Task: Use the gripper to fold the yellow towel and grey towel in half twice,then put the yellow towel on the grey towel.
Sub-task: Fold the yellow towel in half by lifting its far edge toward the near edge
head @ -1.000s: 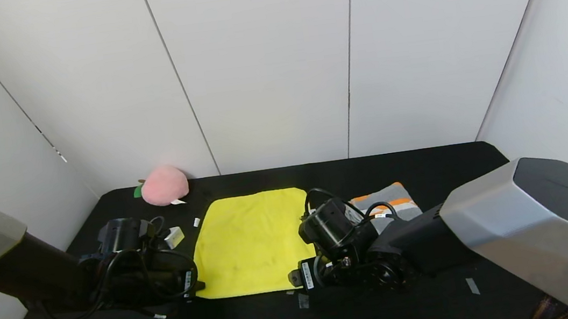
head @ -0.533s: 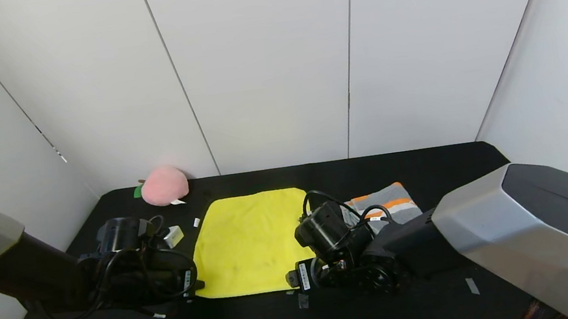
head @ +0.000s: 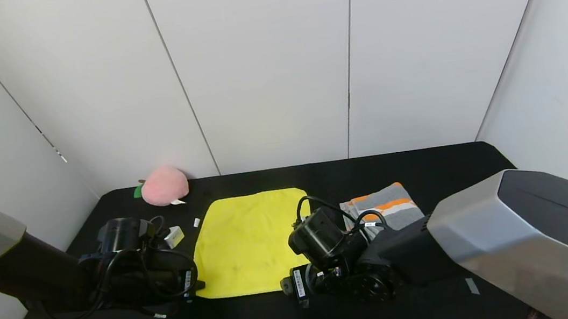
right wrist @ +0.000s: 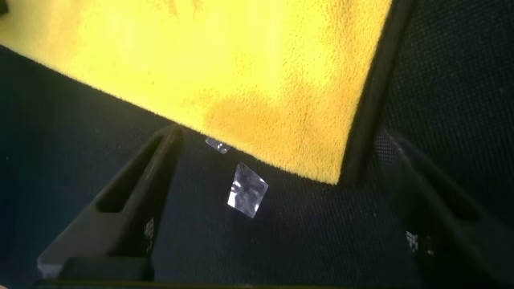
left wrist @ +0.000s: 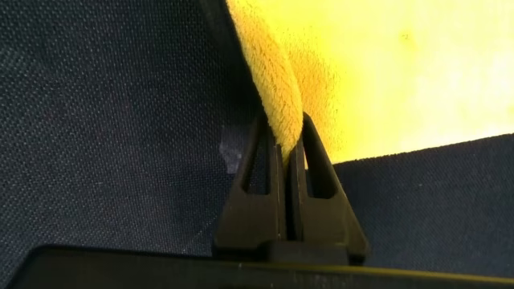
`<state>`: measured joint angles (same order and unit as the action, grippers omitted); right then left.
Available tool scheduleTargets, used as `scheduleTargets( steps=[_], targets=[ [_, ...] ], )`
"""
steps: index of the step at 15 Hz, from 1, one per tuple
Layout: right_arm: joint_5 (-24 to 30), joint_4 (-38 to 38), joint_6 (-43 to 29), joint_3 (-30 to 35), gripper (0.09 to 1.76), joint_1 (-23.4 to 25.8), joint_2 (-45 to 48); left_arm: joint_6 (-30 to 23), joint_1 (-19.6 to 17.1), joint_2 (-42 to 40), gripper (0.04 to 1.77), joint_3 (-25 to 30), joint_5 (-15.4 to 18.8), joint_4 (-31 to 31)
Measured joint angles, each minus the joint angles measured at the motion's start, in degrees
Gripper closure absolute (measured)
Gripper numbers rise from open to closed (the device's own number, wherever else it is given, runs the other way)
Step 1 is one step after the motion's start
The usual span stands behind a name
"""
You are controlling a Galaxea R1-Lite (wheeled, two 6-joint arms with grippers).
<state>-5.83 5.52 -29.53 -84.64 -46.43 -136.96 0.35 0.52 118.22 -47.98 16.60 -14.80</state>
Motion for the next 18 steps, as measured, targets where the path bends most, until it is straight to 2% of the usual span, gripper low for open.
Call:
scheduleTargets(
  steps=[5,8,9,10,18],
  targets=[
    [0.0,-0.2,-0.1,0.2,0.81,0.0,-0.3,0.0,0.0,0.0,1.68,0.0,0.0,0.0],
    [0.1,-0.2,-0.2,0.2,1.09,0.0,-0.4,0.0,0.0,0.0,1.68,0.0,0.0,0.0],
    [0.1,-0.3,-0.2,0.2,1.49,0.0,-0.4,0.0,0.0,0.0,1.68,0.0,0.0,0.0],
    [0.1,-0.2,-0.2,0.2,1.71,0.0,-0.4,0.0,0.0,0.0,1.68,0.0,0.0,0.0],
    [0.1,-0.2,-0.2,0.5,1.71,0.3,-0.1,0.0,0.0,-0.6,1.68,0.5,0.0,0.0]
  ],
)
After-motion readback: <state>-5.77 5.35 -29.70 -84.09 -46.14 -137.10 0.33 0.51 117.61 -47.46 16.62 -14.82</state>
